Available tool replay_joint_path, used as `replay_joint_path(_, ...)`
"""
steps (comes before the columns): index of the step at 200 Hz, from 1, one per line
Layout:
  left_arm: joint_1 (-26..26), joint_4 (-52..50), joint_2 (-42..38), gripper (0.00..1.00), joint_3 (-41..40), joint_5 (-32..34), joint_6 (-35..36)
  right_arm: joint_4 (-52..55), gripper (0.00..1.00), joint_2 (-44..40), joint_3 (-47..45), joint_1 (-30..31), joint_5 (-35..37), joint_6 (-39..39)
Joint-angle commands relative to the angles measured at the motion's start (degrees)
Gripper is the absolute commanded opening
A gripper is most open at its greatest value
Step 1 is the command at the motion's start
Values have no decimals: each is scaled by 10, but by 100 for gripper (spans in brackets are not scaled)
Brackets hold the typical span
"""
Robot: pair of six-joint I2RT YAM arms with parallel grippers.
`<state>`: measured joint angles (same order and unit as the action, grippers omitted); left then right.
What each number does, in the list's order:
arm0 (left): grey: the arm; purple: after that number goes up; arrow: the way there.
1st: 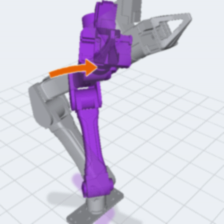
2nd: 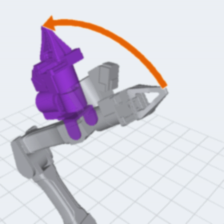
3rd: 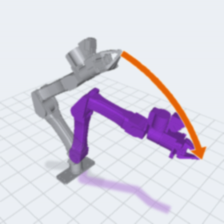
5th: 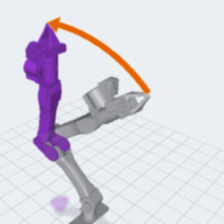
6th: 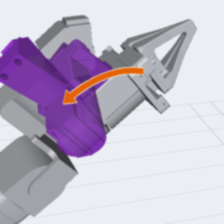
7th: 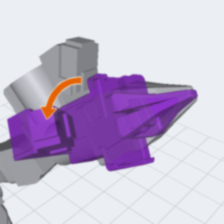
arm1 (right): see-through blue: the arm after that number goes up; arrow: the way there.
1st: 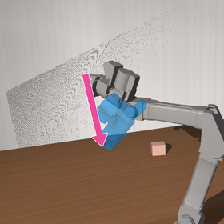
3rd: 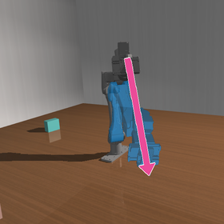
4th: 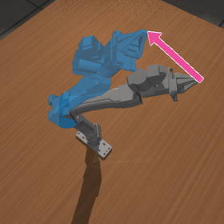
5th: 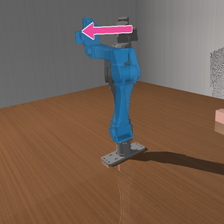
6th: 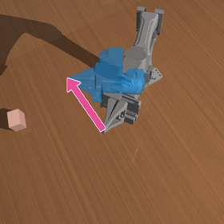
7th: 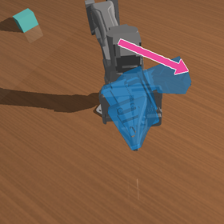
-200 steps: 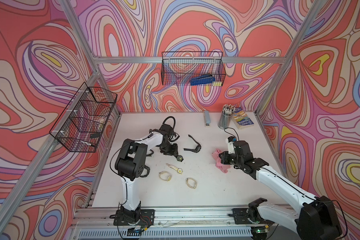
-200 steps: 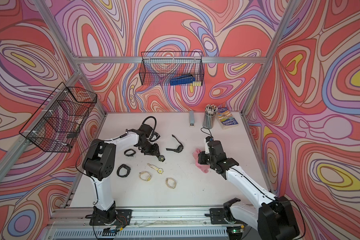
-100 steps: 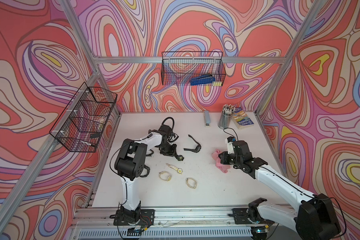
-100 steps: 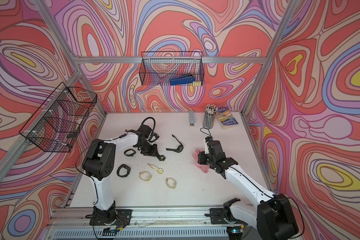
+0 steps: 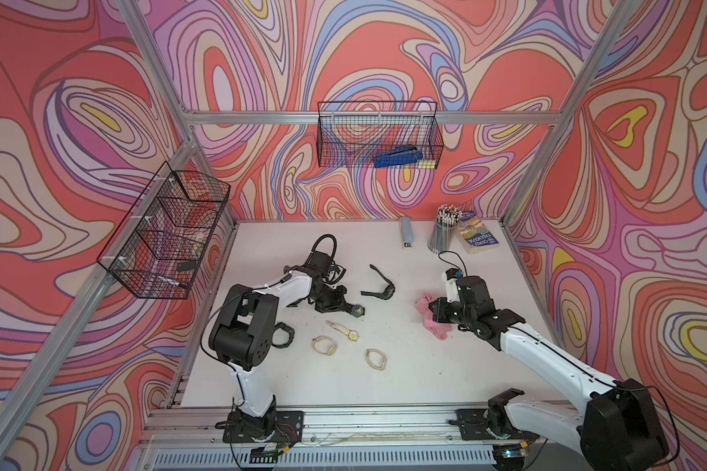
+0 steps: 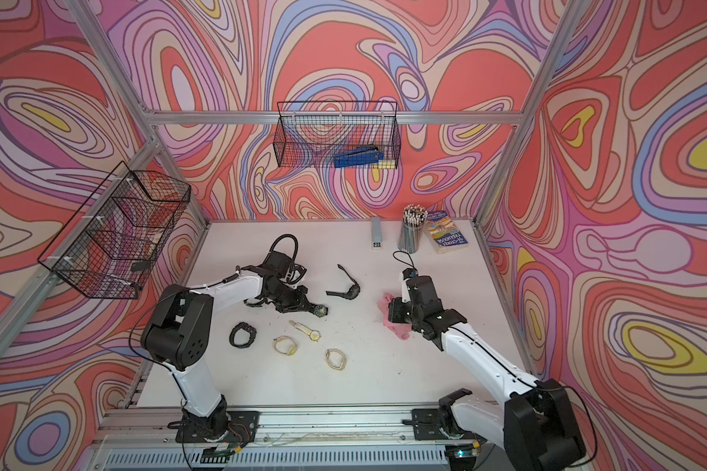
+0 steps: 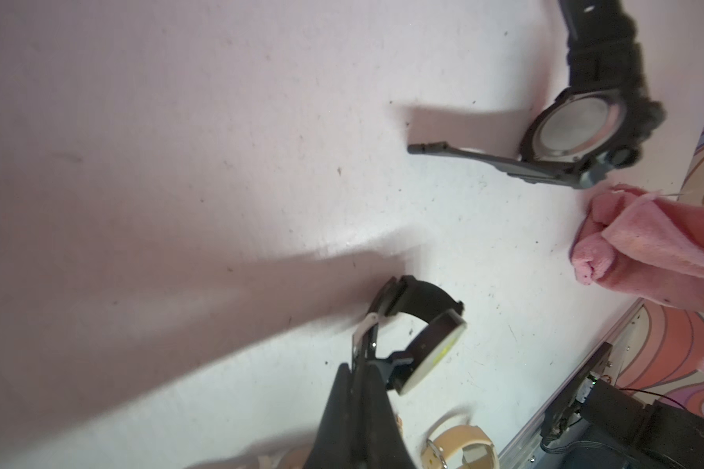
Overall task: Wipe the watch dial
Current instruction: Pick up the watch at the center of the board.
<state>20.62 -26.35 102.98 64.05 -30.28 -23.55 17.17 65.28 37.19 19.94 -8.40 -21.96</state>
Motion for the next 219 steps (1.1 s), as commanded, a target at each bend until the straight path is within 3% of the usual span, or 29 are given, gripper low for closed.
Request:
replay_joint_path(1, 21, 29, -43, 3, -8, 13, -65, -6, 0, -1, 4, -1, 3, 4)
replay_joint_path(83, 112, 60, -27, 0, 12, 47, -241, 105, 0, -35, 69, -1, 53, 69)
replay_joint_path(113, 147, 60, 2, 0, 41, 62, -283, 197, 0, -32, 124, -1, 147, 86)
replay_joint_path(186, 164, 160, 52, 0, 16, 9, -422, 285, 0, -2, 242, 0, 263, 127)
replay_joint_path(219, 175, 188, 76, 0, 13, -5, -455, 241, 0, 33, 231, 47, 244, 114)
